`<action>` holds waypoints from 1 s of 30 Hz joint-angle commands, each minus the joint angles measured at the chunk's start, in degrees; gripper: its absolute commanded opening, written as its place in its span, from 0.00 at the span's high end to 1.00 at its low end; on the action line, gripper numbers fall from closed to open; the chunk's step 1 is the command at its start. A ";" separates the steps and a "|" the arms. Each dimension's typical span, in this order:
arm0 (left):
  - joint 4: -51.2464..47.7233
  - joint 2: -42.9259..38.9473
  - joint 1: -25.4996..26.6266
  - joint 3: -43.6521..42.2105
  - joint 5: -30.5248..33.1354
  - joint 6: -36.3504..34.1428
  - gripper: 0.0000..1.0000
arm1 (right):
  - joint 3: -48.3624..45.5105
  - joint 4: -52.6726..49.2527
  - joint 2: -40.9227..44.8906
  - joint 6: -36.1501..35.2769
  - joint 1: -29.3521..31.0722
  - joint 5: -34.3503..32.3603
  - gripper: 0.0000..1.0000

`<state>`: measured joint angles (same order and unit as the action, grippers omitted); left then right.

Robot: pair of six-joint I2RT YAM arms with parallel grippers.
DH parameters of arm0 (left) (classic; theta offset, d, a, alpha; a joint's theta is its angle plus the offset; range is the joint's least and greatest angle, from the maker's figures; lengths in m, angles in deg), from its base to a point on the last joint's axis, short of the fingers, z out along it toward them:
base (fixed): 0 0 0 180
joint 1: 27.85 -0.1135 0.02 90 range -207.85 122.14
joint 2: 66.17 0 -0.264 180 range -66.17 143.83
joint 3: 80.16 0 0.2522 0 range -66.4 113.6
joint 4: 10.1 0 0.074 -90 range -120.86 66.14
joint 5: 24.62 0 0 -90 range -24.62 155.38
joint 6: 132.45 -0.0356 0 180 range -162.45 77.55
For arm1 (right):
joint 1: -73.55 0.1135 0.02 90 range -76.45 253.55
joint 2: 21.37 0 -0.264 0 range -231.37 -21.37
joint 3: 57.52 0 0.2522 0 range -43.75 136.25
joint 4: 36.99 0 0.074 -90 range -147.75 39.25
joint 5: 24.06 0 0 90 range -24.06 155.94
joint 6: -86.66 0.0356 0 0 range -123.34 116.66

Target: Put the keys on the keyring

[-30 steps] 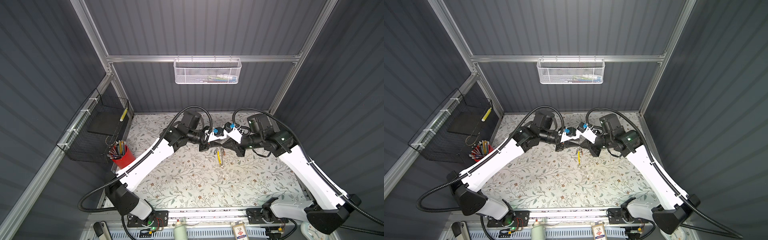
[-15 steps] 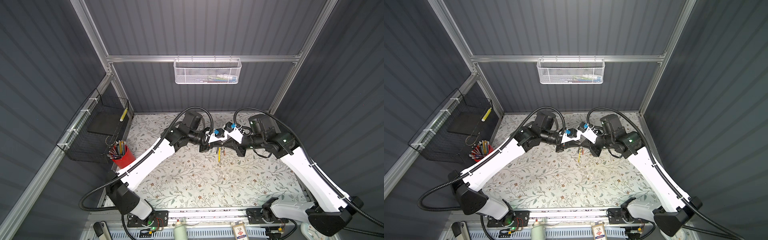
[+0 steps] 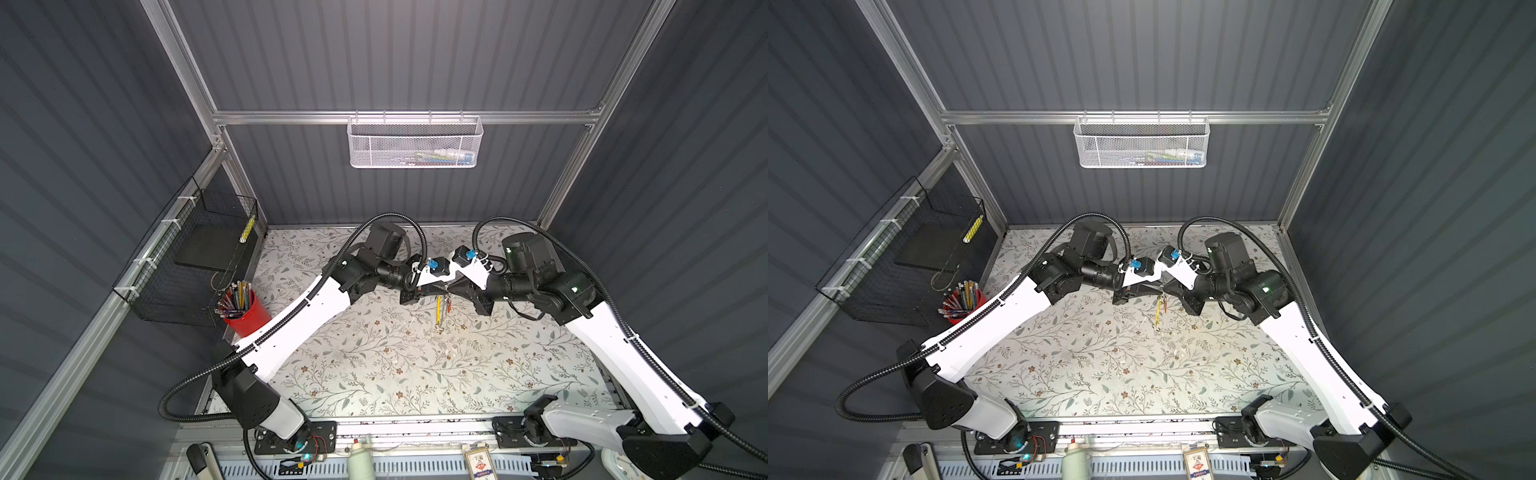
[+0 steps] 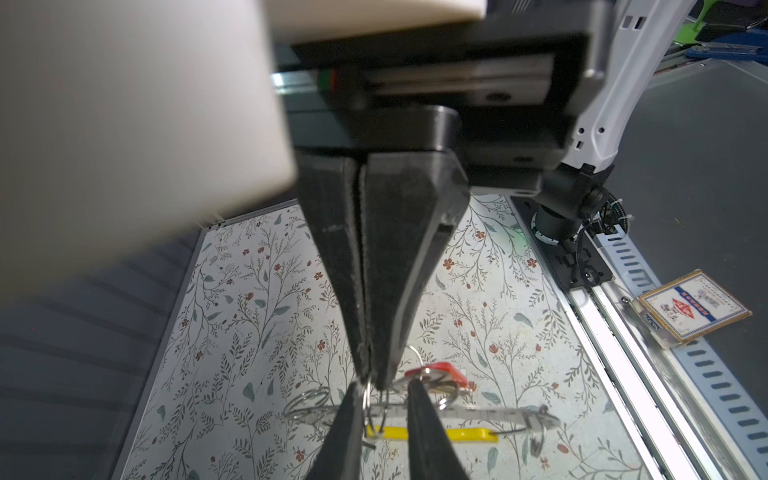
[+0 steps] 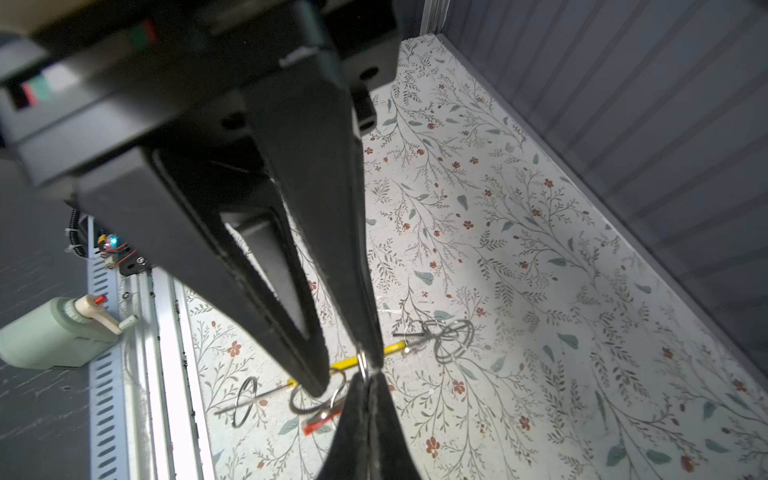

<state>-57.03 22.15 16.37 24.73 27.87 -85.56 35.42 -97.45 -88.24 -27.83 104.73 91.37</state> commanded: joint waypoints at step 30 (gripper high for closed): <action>-2.08 3.53 -0.46 1.59 2.18 5.28 1.00 | -2.20 7.98 4.73 -4.35 2.13 3.30 1.00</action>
<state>-55.56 23.00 16.37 25.58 27.80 -86.50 33.11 -95.15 -85.85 -25.64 104.73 90.76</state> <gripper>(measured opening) 0.045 0.047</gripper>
